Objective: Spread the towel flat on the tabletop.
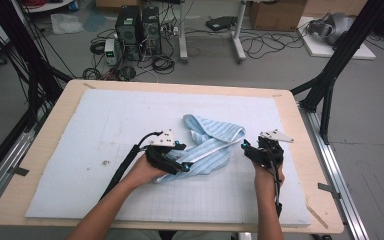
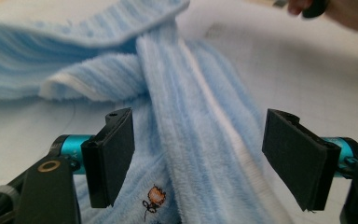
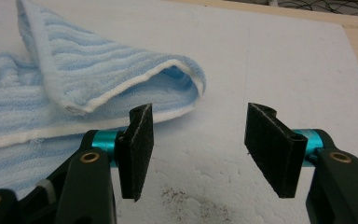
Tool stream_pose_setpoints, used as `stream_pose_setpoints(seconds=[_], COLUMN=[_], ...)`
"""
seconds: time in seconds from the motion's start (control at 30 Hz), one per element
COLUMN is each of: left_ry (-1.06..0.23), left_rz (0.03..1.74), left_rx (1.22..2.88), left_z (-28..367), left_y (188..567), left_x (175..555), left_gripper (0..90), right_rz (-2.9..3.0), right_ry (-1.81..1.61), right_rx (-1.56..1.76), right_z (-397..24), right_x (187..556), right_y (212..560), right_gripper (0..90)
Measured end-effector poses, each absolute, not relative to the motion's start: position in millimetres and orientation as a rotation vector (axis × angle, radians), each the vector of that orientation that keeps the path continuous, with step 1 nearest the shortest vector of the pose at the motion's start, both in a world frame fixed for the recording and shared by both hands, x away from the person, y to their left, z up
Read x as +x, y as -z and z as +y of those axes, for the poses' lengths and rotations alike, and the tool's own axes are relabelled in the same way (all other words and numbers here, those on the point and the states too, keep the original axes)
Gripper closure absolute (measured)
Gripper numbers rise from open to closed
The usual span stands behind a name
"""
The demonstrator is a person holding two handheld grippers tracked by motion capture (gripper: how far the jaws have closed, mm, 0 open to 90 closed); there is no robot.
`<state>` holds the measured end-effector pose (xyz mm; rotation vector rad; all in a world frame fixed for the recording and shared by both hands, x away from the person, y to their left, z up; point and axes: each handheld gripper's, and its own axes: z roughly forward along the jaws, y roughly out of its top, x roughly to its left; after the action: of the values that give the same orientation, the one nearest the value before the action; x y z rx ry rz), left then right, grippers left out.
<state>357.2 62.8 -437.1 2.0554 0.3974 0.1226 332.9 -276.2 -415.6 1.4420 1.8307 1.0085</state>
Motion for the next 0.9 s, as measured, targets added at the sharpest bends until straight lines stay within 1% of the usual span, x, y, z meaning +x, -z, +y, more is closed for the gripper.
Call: stream_pose_setpoints(seconds=[0.03,0.07,0.1,0.17,0.2,0.27,0.37,0.47,0.6,0.7,0.83,0.9], left_ry=[-0.131,-0.136,-0.128,-0.124,-0.116,-0.085,-0.036,-0.049,-0.161,-0.231,-0.32,-0.322], left_rz=[0.398,0.388,0.37,0.338,0.337,0.351,0.379,0.411,0.539,0.655,0.731,0.741], left_rx=[2.081,2.11,2.132,2.14,2.127,2.051,1.899,1.774,1.667,1.594,1.496,1.488], left_z=[61,59,58,57,58,61,70,82,102,118,134,139], left_y=[439,441,442,441,439,433,420,407,400,402,398,395], left_x=[358,358,359,359,360,362,365,369,379,388,392,394], left_gripper=[29.8,35.6,48.2,76.4,80.3,82.6,83.1,83.5,83.6,83.6,83.6,83.6], right_rz=[1.829,1.83,1.829,1.829,1.829,1.831,1.831,1.829,1.853,1.908,1.982,2.018], right_ry=[-1.01,-1.011,-1.01,-1.012,-1.011,-1.013,-1.018,-1.027,-1.043,-1.058,-1.127,-1.188], right_rx=[1.446,1.446,1.451,1.449,1.449,1.449,1.452,1.455,1.436,1.387,1.307,1.262], right_z=[-276,-276,-277,-277,-277,-276,-275,-273,-269,-262,-249,-241], right_x=[333,333,332,332,332,332,332,332,332,333,332,333], right_y=[416,416,416,417,417,417,418,420,422,424,424,423], right_gripper=[41.7,41.7,41.7,41.7,41.7,41.7,41.8,42.1,44.3,49.6,51.7,53.5])
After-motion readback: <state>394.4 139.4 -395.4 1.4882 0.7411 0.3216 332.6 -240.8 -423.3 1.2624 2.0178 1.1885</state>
